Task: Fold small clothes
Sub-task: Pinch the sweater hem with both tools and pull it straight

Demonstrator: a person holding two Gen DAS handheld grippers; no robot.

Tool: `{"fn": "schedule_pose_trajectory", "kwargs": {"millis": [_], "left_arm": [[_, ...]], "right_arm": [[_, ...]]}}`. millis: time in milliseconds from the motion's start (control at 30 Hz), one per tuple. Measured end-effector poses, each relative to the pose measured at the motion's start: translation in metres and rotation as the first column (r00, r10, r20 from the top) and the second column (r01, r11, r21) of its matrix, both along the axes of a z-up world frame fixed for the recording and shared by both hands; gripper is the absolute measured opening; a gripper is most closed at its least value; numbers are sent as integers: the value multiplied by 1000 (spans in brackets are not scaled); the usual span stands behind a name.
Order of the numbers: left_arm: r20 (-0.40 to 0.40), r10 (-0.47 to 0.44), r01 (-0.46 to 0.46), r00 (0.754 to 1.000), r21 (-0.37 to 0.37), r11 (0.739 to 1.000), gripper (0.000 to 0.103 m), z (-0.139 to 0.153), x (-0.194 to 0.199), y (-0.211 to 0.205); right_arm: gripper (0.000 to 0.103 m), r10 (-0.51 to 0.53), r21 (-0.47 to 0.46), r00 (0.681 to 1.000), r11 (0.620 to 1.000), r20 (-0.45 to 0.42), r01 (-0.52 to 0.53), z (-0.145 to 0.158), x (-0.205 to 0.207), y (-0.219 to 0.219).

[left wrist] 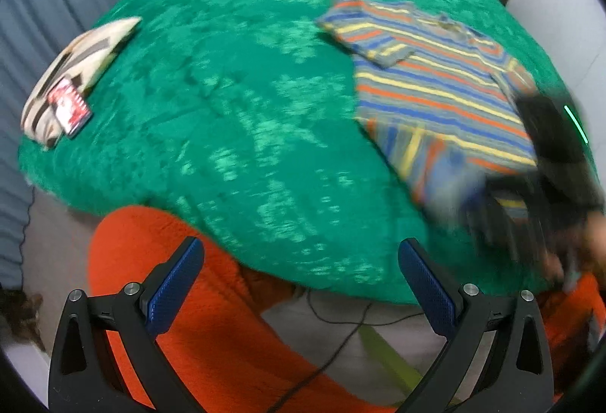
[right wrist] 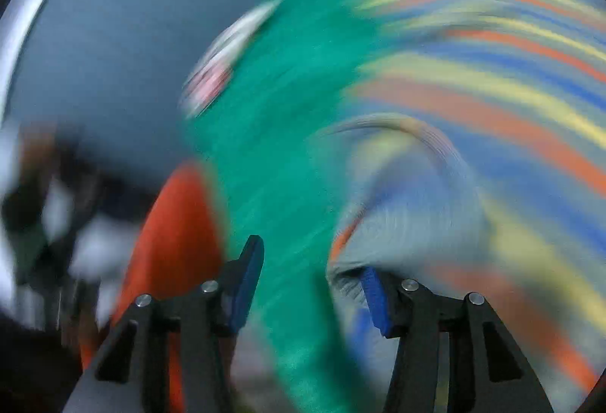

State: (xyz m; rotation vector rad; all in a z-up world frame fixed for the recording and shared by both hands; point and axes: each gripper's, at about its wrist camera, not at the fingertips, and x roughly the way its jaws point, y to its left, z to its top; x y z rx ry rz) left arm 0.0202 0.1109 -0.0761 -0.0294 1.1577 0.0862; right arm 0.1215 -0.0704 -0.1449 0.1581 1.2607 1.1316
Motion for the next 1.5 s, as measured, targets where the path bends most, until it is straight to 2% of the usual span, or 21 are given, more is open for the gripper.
{"fn": "schedule_pose_trajectory", "kwargs": {"millis": [67,100,133,200,267,333,367,400,433,467,533,567,667,700,733,767,800,867,1033,1233,1500], "left_arm": [[-18,39,-40,999,-33,999,102,-9,5,16],[-23,51,-53,998,-56,997,102,-12,9,21],[-26,59,-61,998,-84,995,102,-17,13,25],[-39,51,-56,998,-117,992,102,-26,23,25],[-51,1,-9,999,-147,989,102,-38,32,17],[-77,-56,42,995,-173,984,102,-57,43,7],[-97,-71,53,993,-174,983,101,-68,49,2],[-117,-73,53,990,-168,984,101,-78,53,-1],[-130,-78,56,988,-165,985,101,-88,58,-6],[-133,-84,61,988,-167,984,101,-92,60,-9],[-144,-105,80,984,-165,983,94,-98,61,-18],[-146,-123,100,982,-158,982,91,-99,60,-25],[-146,-187,171,972,-117,978,70,-97,57,-44],[-146,-201,187,969,-107,977,56,-97,56,-49],[-146,-209,195,967,-107,975,28,-98,55,-52],[-151,-219,202,964,-120,972,9,-99,56,-54],[-161,-223,201,961,-142,969,5,-99,56,-54],[-151,-208,182,966,-169,969,4,-90,54,-48],[-177,-213,179,961,-189,965,4,-84,47,-38],[-199,-244,231,949,-86,969,4,-91,50,-50],[-199,-222,216,955,-49,975,4,-111,51,-68]], "right_arm": [[51,306,-96,949,950,77,-298,11,-61,32],[51,389,-151,916,915,97,-373,12,-84,36],[51,460,-229,881,874,110,-428,9,-109,37],[51,473,-288,874,857,112,-427,4,-128,25],[51,358,-297,927,902,111,-313,6,-120,-5],[51,85,-270,992,961,90,-58,15,-96,-62],[51,-48,-256,996,964,80,67,20,-87,-91],[52,-207,-240,976,946,65,217,24,-81,-128],[53,-377,-231,925,897,44,377,28,-75,-169],[53,-541,-253,841,810,26,529,29,-74,-215],[55,-691,-318,723,680,26,661,28,-78,-271],[55,-707,-367,705,643,54,672,24,-83,-290],[55,-686,-417,727,654,24,632,7,-89,-288],[55,-681,-414,733,668,-4,618,-1,-84,-277],[51,-672,-409,740,682,-27,606,-5,-85,-270],[42,-660,-413,750,693,-33,591,-9,-84,-261],[2,-647,-415,761,702,-35,578,-11,-84,-255],[4,-658,-409,752,698,-42,587,-9,-97,-247],[4,-686,-484,727,633,10,604,7,-119,-261],[4,-644,-582,765,612,27,536,-17,-109,-237],[4,-659,-593,752,597,23,541,-31,-99,-239]]}}
